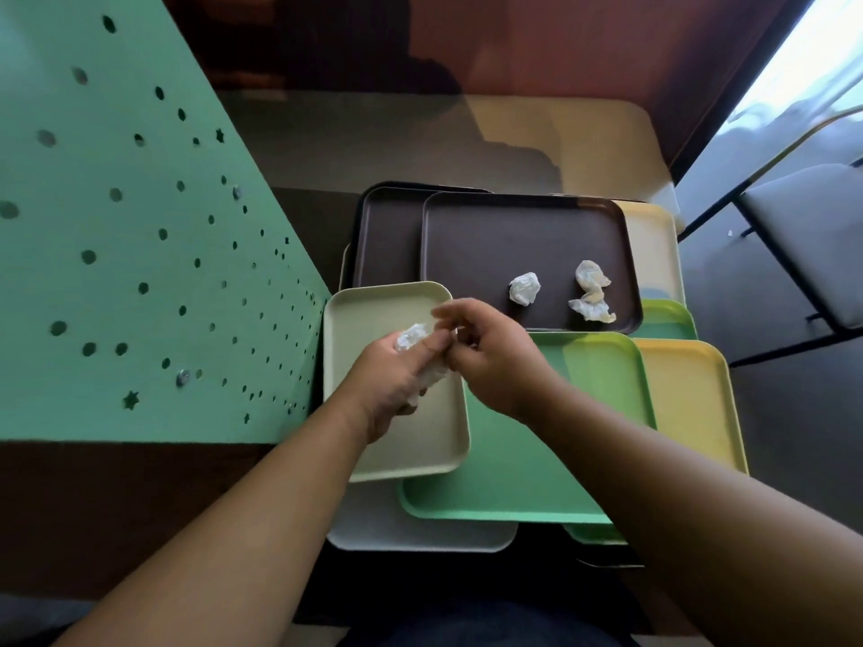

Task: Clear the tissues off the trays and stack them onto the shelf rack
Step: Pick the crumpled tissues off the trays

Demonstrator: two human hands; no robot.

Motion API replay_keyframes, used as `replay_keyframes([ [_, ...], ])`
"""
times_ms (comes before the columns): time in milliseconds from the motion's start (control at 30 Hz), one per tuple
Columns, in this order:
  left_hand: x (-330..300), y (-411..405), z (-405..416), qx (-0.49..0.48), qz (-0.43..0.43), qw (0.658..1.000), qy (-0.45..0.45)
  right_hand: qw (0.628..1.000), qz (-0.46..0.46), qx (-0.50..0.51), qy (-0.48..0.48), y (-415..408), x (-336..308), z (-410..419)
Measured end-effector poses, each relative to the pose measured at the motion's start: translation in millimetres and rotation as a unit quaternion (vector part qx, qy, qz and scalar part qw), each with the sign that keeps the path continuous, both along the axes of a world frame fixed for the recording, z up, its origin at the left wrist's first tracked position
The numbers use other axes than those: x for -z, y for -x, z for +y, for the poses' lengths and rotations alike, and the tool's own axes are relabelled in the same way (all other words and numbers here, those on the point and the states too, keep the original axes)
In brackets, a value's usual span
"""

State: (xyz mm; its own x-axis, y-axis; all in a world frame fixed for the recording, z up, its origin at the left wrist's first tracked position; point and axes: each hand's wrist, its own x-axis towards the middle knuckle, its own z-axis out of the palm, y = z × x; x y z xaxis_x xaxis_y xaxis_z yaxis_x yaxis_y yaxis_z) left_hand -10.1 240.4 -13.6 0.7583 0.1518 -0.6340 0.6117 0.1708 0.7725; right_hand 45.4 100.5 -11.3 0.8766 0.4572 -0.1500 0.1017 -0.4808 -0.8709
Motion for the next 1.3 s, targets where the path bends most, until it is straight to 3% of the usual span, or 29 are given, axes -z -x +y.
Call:
replay_keyframes([
  [100,-0.8,-12.1,-9.8,-0.049,0.004,0.999,-0.004,0.982,-0.131,0.071,0.117,-45.6,14.0,-24.7],
  [233,1.2,-24.8,-20.3,-0.060,-0.046,0.997,-0.031,0.933,-0.110,0.028,0.343,-92.1,44.5,-54.2],
  [300,1.9,-32.0,-25.9,-0.053,-0.071,0.993,-0.073,0.921,-0.111,-0.017,0.372,-93.3,53.6,-61.9],
  [367,2.3,-40.4,-33.3,-0.058,-0.074,0.993,-0.075,0.946,-0.108,0.021,0.306,-83.4,47.3,-62.5],
  [433,1.7,-47.2,-41.2,-0.048,-0.062,0.995,-0.054,0.979,-0.072,0.066,0.179,-64.6,25.9,-57.9],
  [500,1.5,-50.6,-49.2,-0.027,-0.042,0.998,-0.025,0.997,-0.015,0.051,0.047,-40.9,0.2,-51.2],
  [567,2.8,-53.0,-56.3,-0.022,-0.037,0.999,-0.010,1.000,-0.020,-0.006,0.023,-24.0,-13.5,-54.0],
  [633,3.9,-55.4,-62.1,-0.037,-0.051,0.998,-0.005,0.990,-0.087,-0.031,0.105,-31.6,-10.1,-67.9],
  [700,6.1,-58.1,-65.5,-0.064,-0.050,0.997,-0.006,0.962,-0.156,0.013,0.223,-59.3,4.5,-89.0],
  [800,5.4,-57.1,-72.0,-0.088,-0.022,0.995,0.031,0.902,-0.139,0.029,0.408,-97.7,28.9,-121.5],
  [867,5.9,-54.3,-75.1,-0.094,-0.016,0.995,0.042,0.878,-0.113,0.007,0.465,-108.1,44.8,-135.2],
  [967,3.4,-51.3,-76.4,-0.108,-0.023,0.993,0.049,0.912,-0.120,0.046,0.390,-103.2,45.3,-131.5],
  [1067,-4.0,-51.4,-81.3,-0.119,-0.035,0.990,0.068,0.967,-0.133,0.121,0.179,-68.9,15.5,-113.3],
  [1167,-13.1,-54.5,-97.6,-0.091,-0.036,0.987,0.124,0.990,-0.084,0.115,-0.010,-10.3,-24.0,-103.9],
  [1233,-25.0,-56.5,-117.4,-0.047,-0.043,0.977,0.202,0.986,-0.100,0.132,-0.017,20.7,-36.0,-107.5],
  [1300,-34.8,-54.6,-143.9,0.012,-0.033,0.967,0.251,0.965,-0.147,0.216,0.015,37.7,-38.4,-118.9],
])
